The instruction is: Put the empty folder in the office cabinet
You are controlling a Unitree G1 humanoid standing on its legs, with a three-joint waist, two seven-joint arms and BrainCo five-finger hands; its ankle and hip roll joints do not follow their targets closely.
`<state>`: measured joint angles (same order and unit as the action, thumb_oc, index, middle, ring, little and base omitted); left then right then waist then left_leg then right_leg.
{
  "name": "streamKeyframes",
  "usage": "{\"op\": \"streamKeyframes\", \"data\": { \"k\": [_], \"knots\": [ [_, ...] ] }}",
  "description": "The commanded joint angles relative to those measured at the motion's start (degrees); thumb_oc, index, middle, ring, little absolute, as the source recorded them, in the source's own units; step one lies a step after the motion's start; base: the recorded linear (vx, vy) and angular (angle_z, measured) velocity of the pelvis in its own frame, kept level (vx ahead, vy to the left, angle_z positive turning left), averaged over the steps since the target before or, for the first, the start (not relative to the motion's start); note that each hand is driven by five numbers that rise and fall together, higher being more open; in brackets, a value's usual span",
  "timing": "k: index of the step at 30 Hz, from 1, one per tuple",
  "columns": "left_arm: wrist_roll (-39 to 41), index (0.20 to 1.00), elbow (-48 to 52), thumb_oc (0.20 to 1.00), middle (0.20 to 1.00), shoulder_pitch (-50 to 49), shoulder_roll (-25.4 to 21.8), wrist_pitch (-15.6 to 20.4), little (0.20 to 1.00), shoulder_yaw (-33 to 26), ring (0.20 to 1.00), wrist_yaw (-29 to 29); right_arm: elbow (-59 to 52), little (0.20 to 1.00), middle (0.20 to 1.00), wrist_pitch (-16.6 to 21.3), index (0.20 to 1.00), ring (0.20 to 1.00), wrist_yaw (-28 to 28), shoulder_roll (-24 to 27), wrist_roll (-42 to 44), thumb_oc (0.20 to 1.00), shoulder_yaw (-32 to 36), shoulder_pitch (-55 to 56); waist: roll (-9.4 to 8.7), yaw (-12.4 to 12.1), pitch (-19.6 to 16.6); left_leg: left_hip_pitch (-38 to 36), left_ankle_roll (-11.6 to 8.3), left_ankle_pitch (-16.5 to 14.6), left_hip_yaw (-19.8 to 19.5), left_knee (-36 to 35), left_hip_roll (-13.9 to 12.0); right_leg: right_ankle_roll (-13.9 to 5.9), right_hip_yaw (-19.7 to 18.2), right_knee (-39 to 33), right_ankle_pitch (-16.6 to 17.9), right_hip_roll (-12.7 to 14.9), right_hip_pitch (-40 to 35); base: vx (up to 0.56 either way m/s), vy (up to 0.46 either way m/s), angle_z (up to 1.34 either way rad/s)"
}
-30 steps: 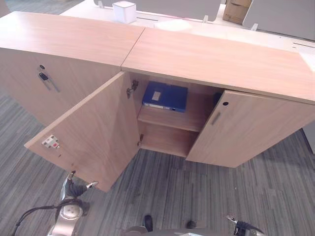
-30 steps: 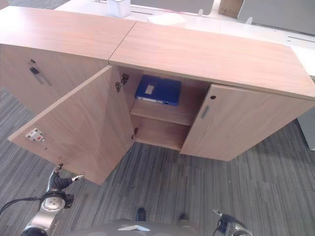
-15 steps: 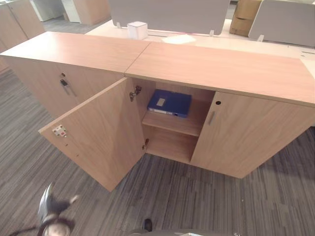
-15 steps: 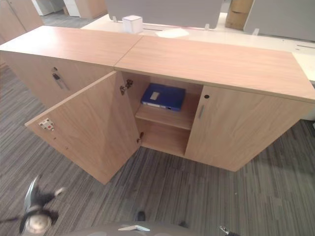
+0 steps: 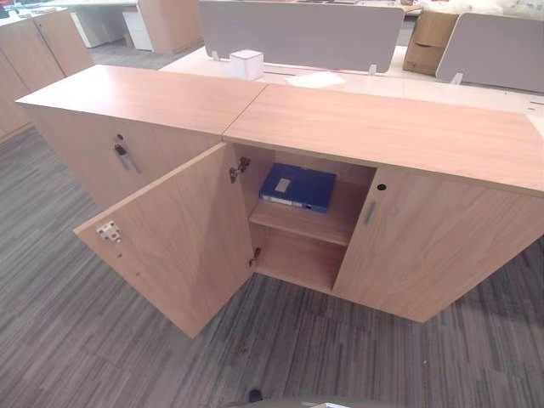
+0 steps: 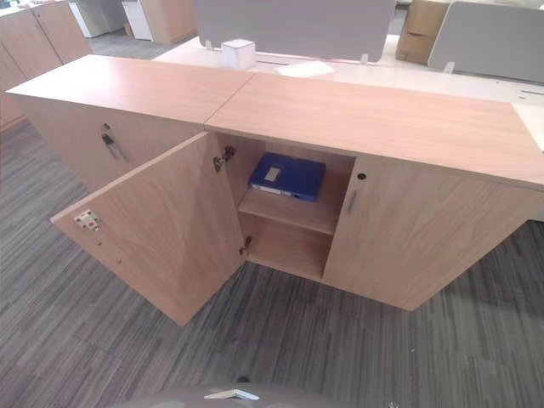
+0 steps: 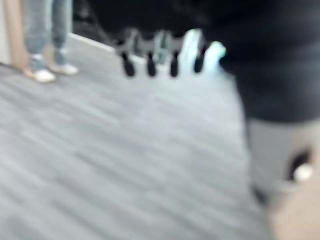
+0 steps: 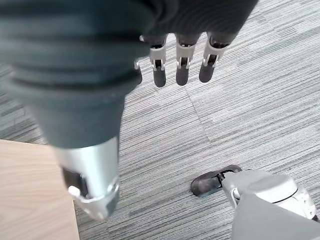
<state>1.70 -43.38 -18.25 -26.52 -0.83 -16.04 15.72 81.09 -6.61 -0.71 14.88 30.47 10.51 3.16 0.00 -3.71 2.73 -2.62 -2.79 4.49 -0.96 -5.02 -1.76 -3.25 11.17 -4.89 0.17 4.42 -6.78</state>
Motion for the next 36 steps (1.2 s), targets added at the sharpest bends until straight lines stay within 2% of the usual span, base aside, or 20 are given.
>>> {"op": "streamKeyframes", "data": {
  "k": [1,2,5,9,10,11,16,19,22,30,36],
  "knots": [
    [-5.7,1.000,3.9,1.000,1.000,2.0,-4.6,1.8,1.000,-2.4,1.000,2.4,2.5,1.000,1.000,0.5,1.000,1.000,-0.3,0.5,0.7,1.000,0.8,-5.0,-0.33,1.0,0.6,-2.7,-0.14,-7.6,1.1,0.0,-1.2,-3.79,-1.5,1.5,-1.5,2.4,1.7,-0.01,0.004,-0.06],
    [-8.9,1.000,2.2,1.000,1.000,2.7,-4.2,3.2,1.000,0.2,1.000,2.2,2.3,1.000,1.000,0.7,1.000,1.000,-0.3,0.1,-0.2,1.000,0.1,-4.7,-0.54,1.3,0.7,-2.7,-0.16,-7.7,1.2,0.0,-1.2,-3.83,-1.6,1.5,-1.4,2.4,1.8,-0.01,0.003,-0.15],
    [-5.7,1.000,-6.1,1.000,1.000,5.4,-1.5,4.3,1.000,2.2,1.000,4.5,3.2,1.000,1.000,0.3,1.000,1.000,-0.6,-0.2,1.2,1.000,0.6,-4.6,-1.06,1.6,0.7,-2.6,-0.10,-7.8,1.3,0.0,-1.3,-3.82,-2.0,1.4,-1.1,2.4,2.1,-0.02,0.002,-0.18],
    [-3.0,1.000,-12.5,1.000,1.000,9.1,-1.1,4.8,1.000,4.8,1.000,5.9,3.3,1.000,1.000,0.9,1.000,1.000,0.5,-0.1,2.4,1.000,0.7,-4.1,-1.41,2.5,0.6,-2.9,-0.13,-8.0,2.1,0.0,-1.3,-3.91,-2.5,1.2,-1.0,2.3,2.1,0.01,0.007,-0.11],
    [0.8,1.000,-16.9,1.000,1.000,10.5,-4.9,4.7,1.000,1.4,1.000,4.7,3.0,1.000,1.000,0.6,1.000,1.000,0.0,0.9,3.9,1.000,1.8,-3.7,-1.18,2.8,0.5,-3.3,-0.24,-8.2,2.6,0.0,-1.5,-3.93,-2.9,1.2,-1.1,2.2,1.9,0.02,0.036,-0.05],
    [-0.2,1.000,-15.3,1.000,1.000,11.8,-8.7,4.4,1.000,2.0,1.000,4.2,3.0,1.000,1.000,1.3,1.000,1.000,0.5,1.4,3.2,1.000,1.3,-3.2,-1.14,3.5,0.2,-3.3,-0.31,-8.1,3.0,0.0,-1.4,-4.11,-3.1,1.1,-0.8,2.3,2.1,0.02,0.033,-0.07],
    [-3.2,1.000,-12.1,1.000,1.000,12.4,-11.7,3.9,1.000,2.6,1.000,3.9,3.6,1.000,1.000,1.1,1.000,1.000,0.3,1.0,1.1,1.000,0.5,-1.8,-1.02,4.7,-0.2,-3.8,-0.39,-8.5,3.9,0.0,-1.6,-4.37,-4.0,1.1,-0.6,2.4,2.1,0.01,0.017,-0.07],
    [-3.2,1.000,-14.3,1.000,1.000,12.6,-12.3,4.1,1.000,2.3,1.000,3.8,4.2,1.000,1.000,0.9,1.000,1.000,0.0,1.2,0.5,1.000,0.3,-1.7,-1.12,5.0,-0.5,-3.9,-0.38,-8.6,4.3,0.0,-1.6,-4.36,-4.3,1.1,-0.5,2.3,2.3,0.00,-0.001,-0.19],
    [-3.9,1.000,-17.9,1.000,1.000,12.0,-15.7,3.4,1.000,0.4,1.000,3.4,4.4,1.000,1.000,0.8,1.000,1.000,-0.5,1.5,-0.2,1.000,-0.2,-1.3,-1.11,5.4,-0.8,-4.1,-0.40,-8.6,4.8,0.0,-1.8,-4.41,-4.7,0.9,-0.3,2.1,2.4,0.00,-0.009,-0.19],
    [-5.4,1.000,-20.0,1.000,1.000,10.4,-21.2,2.6,1.000,-2.5,1.000,2.6,4.7,1.000,1.000,0.8,1.000,1.000,-0.9,1.6,0.9,1.000,-0.5,-1.1,-0.92,5.4,-1.1,-4.1,-0.61,-8.5,5.1,0.0,-1.9,-4.49,-4.9,0.7,-0.3,2.0,2.2,0.00,-0.002,-0.03],
    [-7.2,1.000,-15.0,1.000,1.000,10.2,-23.2,2.2,1.000,-3.7,1.000,2.8,5.2,1.000,1.000,0.5,1.000,1.000,-1.4,1.7,0.8,1.000,-0.3,-0.4,-1.16,5.4,-0.9,-3.8,-0.83,-8.4,5.0,0.0,-2.0,-4.69,-4.7,0.4,0.0,2.0,2.4,0.01,0.004,0.02]
  ]
}}
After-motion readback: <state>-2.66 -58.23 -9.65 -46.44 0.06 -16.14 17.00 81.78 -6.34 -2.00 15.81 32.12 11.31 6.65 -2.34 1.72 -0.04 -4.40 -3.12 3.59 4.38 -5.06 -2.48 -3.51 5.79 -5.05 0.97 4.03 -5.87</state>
